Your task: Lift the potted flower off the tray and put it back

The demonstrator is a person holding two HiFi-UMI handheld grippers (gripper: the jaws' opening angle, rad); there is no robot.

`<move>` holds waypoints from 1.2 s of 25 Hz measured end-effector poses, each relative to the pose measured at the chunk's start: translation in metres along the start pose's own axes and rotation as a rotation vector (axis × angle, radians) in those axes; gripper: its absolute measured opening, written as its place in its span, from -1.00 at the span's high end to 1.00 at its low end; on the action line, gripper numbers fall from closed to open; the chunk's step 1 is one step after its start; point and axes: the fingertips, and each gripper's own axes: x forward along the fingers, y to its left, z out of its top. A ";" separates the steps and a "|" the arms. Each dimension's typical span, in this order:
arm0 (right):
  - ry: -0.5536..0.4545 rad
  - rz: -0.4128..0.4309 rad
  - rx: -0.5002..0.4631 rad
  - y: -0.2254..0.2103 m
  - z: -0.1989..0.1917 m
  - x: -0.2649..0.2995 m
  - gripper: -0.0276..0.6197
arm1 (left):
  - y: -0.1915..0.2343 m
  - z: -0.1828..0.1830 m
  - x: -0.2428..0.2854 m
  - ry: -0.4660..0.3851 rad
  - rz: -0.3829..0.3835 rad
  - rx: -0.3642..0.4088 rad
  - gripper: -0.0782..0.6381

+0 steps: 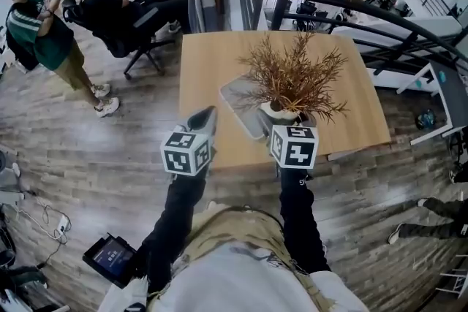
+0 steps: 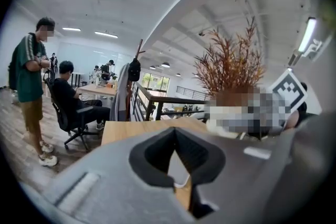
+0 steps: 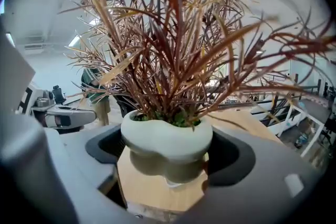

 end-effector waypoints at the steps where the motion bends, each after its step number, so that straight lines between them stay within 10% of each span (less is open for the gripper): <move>1: -0.002 0.001 -0.002 0.000 0.001 -0.004 -0.58 | -0.004 0.003 -0.002 -0.002 -0.001 0.005 0.78; 30: -0.010 0.017 0.005 0.001 0.004 -0.003 -0.58 | -0.015 0.009 0.004 -0.004 -0.037 0.018 0.78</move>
